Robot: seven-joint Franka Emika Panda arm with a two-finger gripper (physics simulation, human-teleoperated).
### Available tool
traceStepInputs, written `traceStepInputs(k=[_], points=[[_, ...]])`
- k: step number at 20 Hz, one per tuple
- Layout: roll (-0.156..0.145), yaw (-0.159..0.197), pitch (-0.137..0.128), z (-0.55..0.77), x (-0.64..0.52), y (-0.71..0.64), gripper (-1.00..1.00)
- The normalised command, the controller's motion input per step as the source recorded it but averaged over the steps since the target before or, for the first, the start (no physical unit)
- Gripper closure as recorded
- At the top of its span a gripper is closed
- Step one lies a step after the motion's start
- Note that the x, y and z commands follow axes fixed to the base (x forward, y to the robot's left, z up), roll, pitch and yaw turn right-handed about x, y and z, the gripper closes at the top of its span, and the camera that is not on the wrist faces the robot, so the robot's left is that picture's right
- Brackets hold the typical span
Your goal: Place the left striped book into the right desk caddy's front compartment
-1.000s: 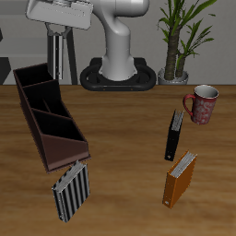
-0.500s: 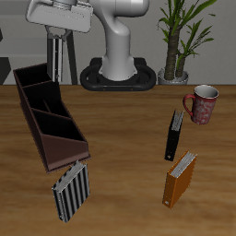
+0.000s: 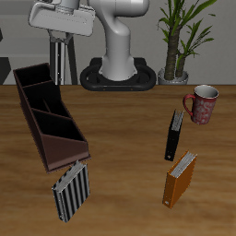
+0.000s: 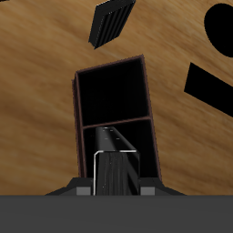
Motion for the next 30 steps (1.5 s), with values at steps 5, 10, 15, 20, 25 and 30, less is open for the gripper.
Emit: traceStepInputs(k=[5,10,15,20,25,30], points=[[0.022,-0.017,0.010,-0.07,0.00,0.13,1.00],[0.011,-0.001,0.009,-0.04,0.00,0.07,1.00],[-0.007,-0.014,0.017,-0.10,0.02,-0.03,1.00],[-0.011,-0.016,0.013,-0.09,0.04,-0.09,1.00],[-0.005,-0.004,0.005,-0.08,0.03,0.00,1.00],[-0.001,-0.010,0.015,-0.07,0.02,0.02,1.00]])
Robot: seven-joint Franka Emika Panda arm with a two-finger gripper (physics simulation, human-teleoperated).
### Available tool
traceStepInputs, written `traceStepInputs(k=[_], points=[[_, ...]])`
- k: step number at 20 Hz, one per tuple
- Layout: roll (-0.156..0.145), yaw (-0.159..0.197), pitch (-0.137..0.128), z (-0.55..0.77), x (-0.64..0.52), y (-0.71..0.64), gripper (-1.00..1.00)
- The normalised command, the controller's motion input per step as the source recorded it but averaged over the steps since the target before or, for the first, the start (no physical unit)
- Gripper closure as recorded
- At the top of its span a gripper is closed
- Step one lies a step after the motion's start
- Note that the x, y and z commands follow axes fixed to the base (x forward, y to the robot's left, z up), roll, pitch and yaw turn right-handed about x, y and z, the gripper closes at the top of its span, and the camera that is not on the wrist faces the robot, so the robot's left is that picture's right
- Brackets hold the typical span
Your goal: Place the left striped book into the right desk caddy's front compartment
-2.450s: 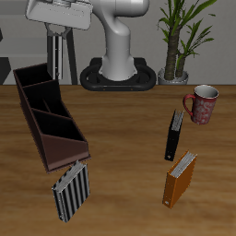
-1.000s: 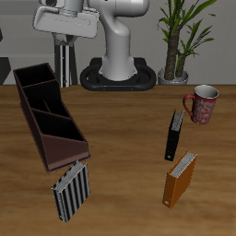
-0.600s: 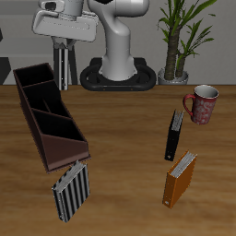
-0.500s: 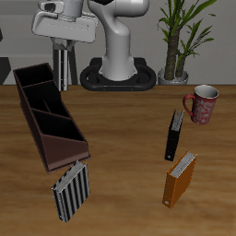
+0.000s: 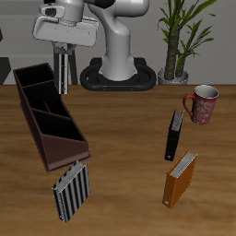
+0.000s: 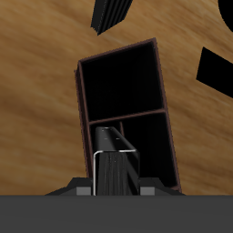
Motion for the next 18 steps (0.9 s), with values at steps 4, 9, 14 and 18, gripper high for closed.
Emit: traceStepInputs(k=[4,9,14,18], points=[[0.000,0.001,0.010,-0.07,0.03,0.02,1.00],[-0.003,-0.012,0.023,-0.09,0.03,-0.02,1.00],[-0.008,-0.022,0.022,-0.10,0.10,-0.05,1.00],[-0.009,-0.008,0.028,-0.16,0.13,-0.03,1.00]])
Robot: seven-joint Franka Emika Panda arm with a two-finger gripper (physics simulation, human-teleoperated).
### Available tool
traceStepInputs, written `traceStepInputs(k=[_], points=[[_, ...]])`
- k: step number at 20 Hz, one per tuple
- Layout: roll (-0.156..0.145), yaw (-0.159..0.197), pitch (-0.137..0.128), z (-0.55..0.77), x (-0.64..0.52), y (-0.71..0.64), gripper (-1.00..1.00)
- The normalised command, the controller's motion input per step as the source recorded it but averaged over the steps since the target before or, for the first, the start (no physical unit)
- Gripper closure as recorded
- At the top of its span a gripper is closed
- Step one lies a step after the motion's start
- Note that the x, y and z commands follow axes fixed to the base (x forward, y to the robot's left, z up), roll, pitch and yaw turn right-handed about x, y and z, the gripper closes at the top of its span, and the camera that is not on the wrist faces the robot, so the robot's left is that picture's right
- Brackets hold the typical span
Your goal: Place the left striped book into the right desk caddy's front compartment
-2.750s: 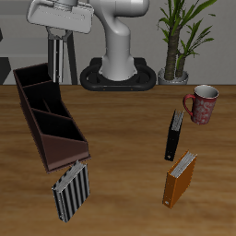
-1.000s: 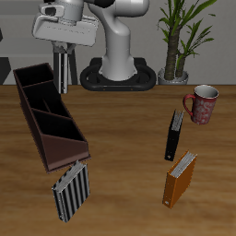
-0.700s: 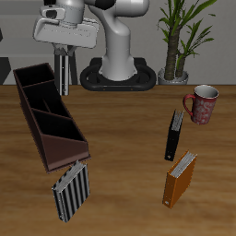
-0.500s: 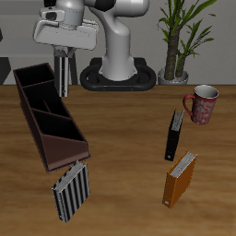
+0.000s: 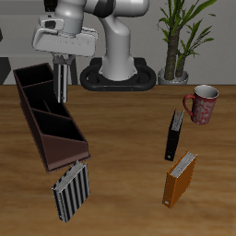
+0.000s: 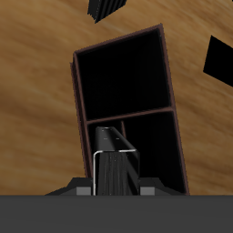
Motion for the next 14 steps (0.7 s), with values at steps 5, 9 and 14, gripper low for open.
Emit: traceStepInputs(k=[5,9,14], points=[[0.007,-0.022,0.030,-0.19,0.05,-0.02,1.00],[0.008,-0.012,0.023,-0.12,0.00,0.04,1.00],[0.005,0.006,0.016,-0.08,0.02,0.03,1.00]])
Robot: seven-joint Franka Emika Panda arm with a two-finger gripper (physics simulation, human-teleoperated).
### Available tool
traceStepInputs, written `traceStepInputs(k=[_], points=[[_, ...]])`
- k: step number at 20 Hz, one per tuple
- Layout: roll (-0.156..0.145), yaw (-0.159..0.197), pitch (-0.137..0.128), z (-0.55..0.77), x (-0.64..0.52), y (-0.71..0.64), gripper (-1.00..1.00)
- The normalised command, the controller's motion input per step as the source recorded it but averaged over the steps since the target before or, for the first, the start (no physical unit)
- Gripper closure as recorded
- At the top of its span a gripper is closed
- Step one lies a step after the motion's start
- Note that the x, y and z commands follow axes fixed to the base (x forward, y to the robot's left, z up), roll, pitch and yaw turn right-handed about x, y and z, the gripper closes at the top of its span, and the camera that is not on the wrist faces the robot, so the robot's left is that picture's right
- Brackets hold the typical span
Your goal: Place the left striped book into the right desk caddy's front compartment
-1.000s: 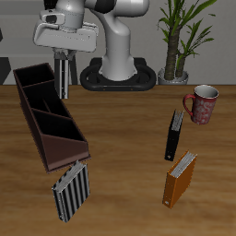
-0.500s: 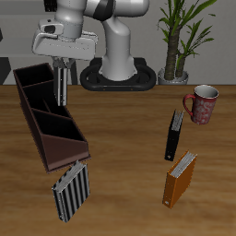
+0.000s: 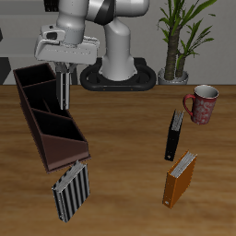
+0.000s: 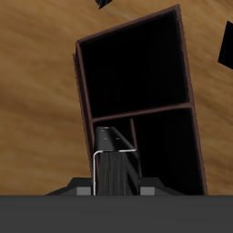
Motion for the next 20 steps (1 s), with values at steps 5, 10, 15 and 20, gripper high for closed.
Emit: traceStepInputs(k=[5,10,15,20], points=[[-0.013,-0.021,0.016,-0.11,0.06,-0.08,1.00],[-0.016,-0.016,0.024,-0.16,0.09,-0.07,1.00],[-0.005,0.006,0.033,-0.19,0.08,-0.03,1.00],[-0.015,-0.005,0.025,-0.13,0.09,-0.05,1.00]])
